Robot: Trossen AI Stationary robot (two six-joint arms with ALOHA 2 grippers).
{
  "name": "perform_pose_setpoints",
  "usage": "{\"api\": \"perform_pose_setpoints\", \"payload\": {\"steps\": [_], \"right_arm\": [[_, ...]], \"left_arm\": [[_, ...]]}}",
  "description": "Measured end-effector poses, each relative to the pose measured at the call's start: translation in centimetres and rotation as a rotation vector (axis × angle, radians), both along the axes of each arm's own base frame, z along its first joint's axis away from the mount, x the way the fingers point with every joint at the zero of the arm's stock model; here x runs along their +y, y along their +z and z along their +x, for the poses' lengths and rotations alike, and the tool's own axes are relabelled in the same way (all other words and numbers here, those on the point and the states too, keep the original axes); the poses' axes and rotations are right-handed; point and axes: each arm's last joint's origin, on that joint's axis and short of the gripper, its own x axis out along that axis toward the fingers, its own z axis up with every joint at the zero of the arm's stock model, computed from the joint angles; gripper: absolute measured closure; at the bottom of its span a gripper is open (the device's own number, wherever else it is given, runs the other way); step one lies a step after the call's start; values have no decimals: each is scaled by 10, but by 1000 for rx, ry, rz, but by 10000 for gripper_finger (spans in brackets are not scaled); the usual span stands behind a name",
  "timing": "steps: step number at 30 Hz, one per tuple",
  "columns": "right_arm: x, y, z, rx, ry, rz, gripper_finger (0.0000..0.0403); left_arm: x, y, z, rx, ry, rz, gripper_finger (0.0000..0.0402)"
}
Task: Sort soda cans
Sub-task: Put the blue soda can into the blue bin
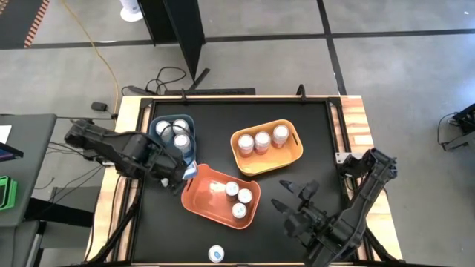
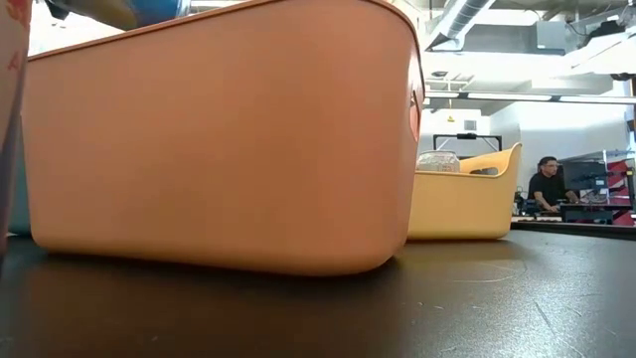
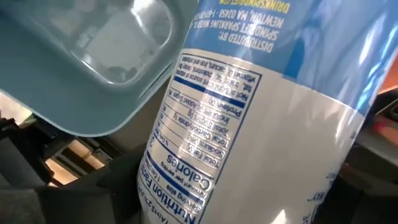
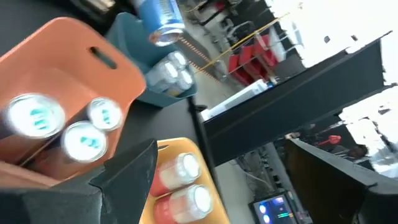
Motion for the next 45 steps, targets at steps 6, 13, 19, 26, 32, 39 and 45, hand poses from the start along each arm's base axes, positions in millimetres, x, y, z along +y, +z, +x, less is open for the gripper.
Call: {"api": "perform_pose_setpoints", "payload": {"steps": [6,13,19,26,32,39,45], "right_arm": [[-20,3,23,-39,-76,-99,35],[-39,9,73,125,-78,-154,35],[-46,22,121,232,420,36,35],[-77,59,125,88,584,138,41],[-106,40,147,73,680,266,41],[-118,14,164,-89,739,252,42],[-129,-3,169,-145,774,322,42]], "left_arm": [[3,8,2,-113,33,-72,94],[2,16,4,-222,16,-111,94],[2,16,4,-228,-31,-95,94],[-6,17,0,-232,-136,-115,94],[-16,19,-1,-277,-242,-118,94],[-22,21,1,-341,-307,-98,94],[-22,22,2,-357,-337,-79,94]]}}
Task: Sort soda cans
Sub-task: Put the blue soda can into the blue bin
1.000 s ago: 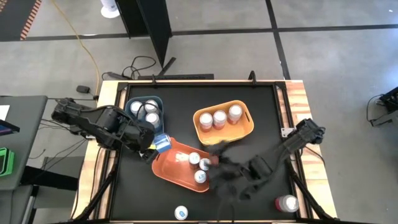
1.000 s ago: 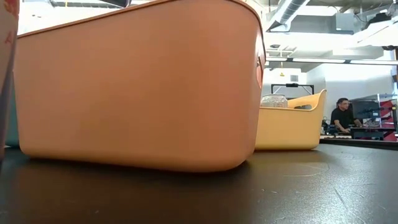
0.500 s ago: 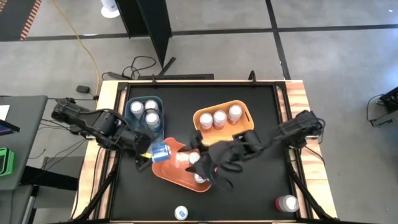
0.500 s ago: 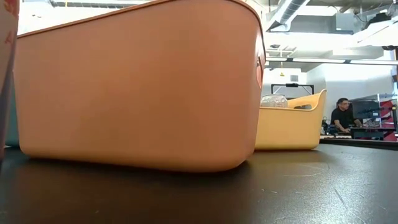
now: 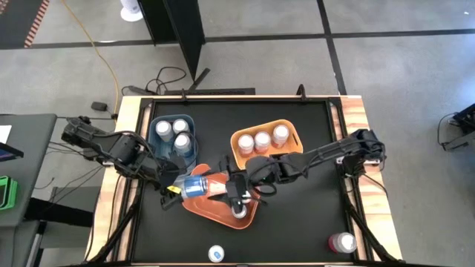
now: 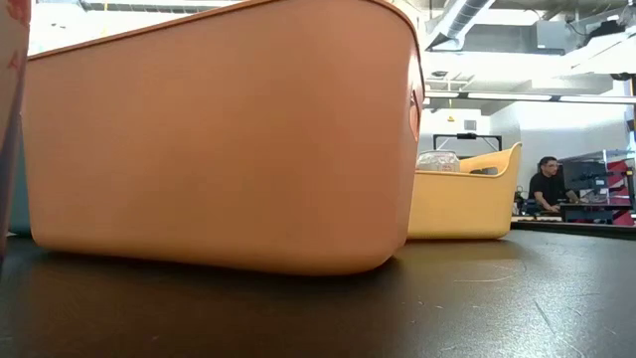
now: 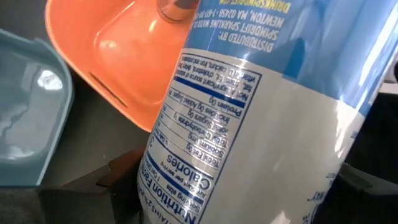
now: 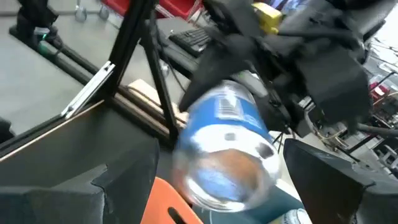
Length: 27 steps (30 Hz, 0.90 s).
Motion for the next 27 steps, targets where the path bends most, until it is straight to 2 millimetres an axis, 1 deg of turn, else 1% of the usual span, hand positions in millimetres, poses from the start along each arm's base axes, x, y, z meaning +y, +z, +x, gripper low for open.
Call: {"api": "perform_pose_setpoints", "payload": {"steps": [5,8,11,14,16,23,27], "right_arm": [[-10,-5,2,-47,-12,43,42],[-10,-9,3,-32,19,80,39],[-10,-14,7,-30,38,110,27],[-8,-24,14,-31,39,110,10],[-7,-27,18,-43,39,122,6],[-6,-24,18,-79,44,132,24],[-5,-22,18,-99,74,138,43]], "left_arm": [[-1,1,2,-28,-18,3,94],[-1,2,3,-42,-17,-1,94],[-1,3,4,-58,-14,3,94],[-1,4,6,-78,-21,-2,94],[-2,3,6,-77,-21,-1,94],[-2,3,8,-81,-18,7,94],[-2,3,8,-91,-38,14,94]]}}
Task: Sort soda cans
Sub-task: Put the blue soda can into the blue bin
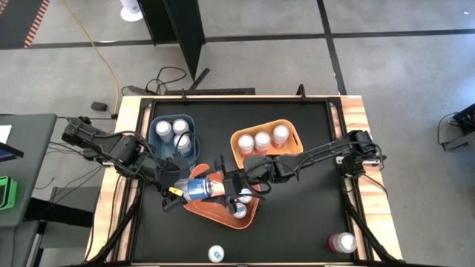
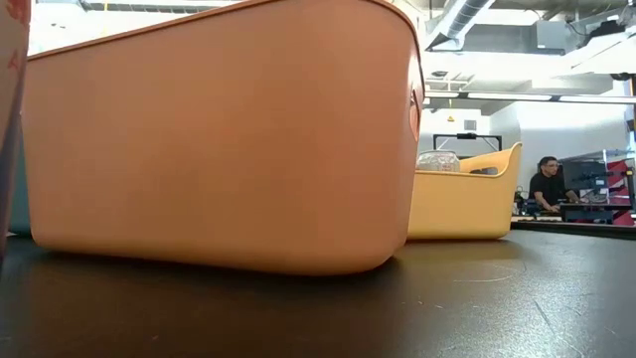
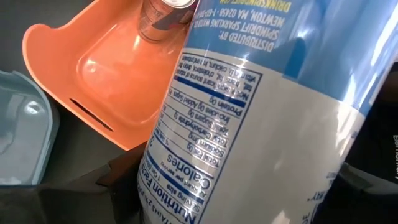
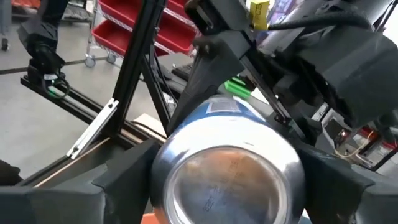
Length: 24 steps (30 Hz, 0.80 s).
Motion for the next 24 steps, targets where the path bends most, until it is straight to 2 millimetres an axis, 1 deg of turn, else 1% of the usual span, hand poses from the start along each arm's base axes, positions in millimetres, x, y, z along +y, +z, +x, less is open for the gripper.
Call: {"api": "perform_pose_setpoints", "payload": {"steps": [6,7,13,19,21,24], "right_arm": [[4,1,-1,-9,18,2,102],[5,1,-1,-9,18,2,107],[6,1,-2,-7,22,15,107],[7,2,-2,-12,26,23,107],[7,2,-2,-12,29,26,107],[8,0,-2,5,45,35,107]], "left_arm": [[0,-1,0,3,2,2,94],[0,-1,0,2,4,0,94],[0,-1,1,-1,4,1,94],[-1,0,3,-34,-33,17,93],[-1,-1,3,-37,-46,26,72],[-2,2,4,-81,-61,36,24]]}}
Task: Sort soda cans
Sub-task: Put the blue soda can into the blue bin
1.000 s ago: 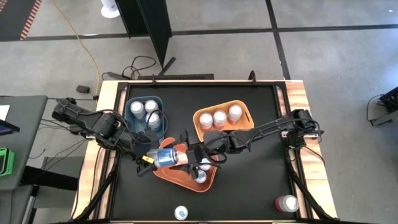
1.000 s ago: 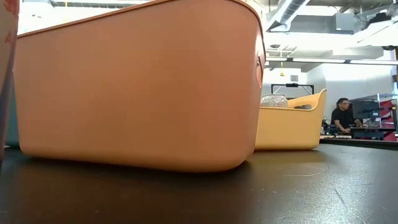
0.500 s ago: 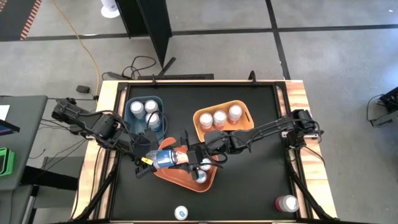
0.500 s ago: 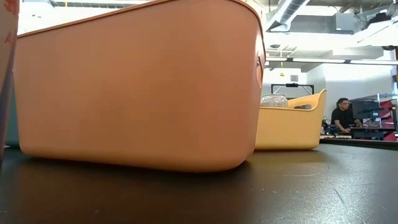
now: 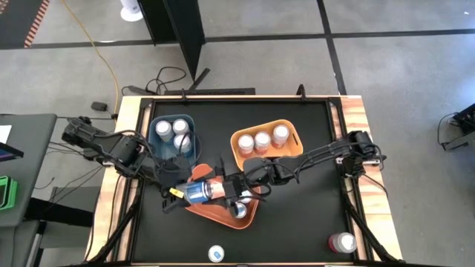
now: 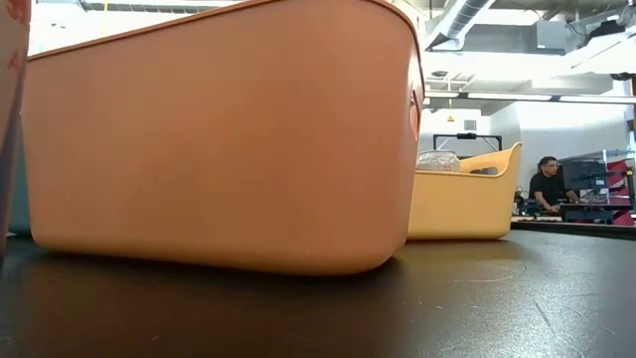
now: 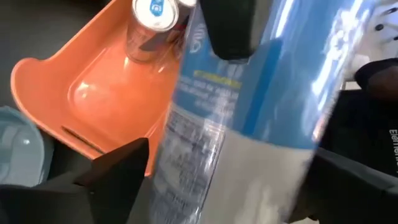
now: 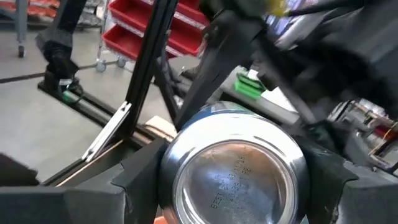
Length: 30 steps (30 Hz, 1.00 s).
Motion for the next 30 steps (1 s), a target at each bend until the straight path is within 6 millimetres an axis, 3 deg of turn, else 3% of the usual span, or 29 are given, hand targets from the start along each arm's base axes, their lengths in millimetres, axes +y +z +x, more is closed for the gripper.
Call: {"api": "perform_pose_setpoints", "payload": {"steps": [10,19,24,30], "right_arm": [[0,0,0,-6,-1,4,110],[-1,5,-2,-13,-9,-2,110],[-3,19,-8,-87,-14,-19,110],[-8,49,-23,-203,-37,-58,110]], "left_arm": [[1,15,-19,-97,23,-12,28],[5,43,-65,-341,64,74,27],[2,55,-83,-516,108,194,27],[-9,62,-83,-619,76,253,26]]}}
